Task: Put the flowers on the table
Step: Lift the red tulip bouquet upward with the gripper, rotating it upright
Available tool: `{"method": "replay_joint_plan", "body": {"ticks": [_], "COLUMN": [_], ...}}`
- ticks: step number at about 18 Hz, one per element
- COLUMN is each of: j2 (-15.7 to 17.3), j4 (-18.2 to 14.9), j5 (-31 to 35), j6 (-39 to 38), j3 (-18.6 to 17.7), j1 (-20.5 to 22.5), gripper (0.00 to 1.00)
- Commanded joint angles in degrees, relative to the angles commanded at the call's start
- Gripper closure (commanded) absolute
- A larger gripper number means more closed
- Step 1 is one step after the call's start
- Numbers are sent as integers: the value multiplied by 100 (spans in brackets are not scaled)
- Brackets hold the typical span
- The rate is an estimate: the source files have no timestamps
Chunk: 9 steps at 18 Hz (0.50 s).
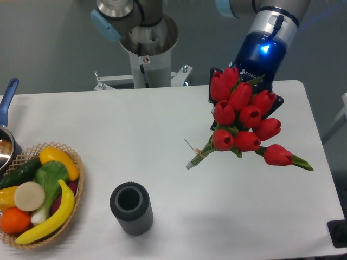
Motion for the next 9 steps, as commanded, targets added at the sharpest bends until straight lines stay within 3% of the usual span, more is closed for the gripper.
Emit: {"method": "replay_joint_plan", "body": {"ticks": [9], "j2": [123], "j4": [0], "j5": [333], "j6": [18], "j3": [0], "j1": [105], "gripper": [55]}}
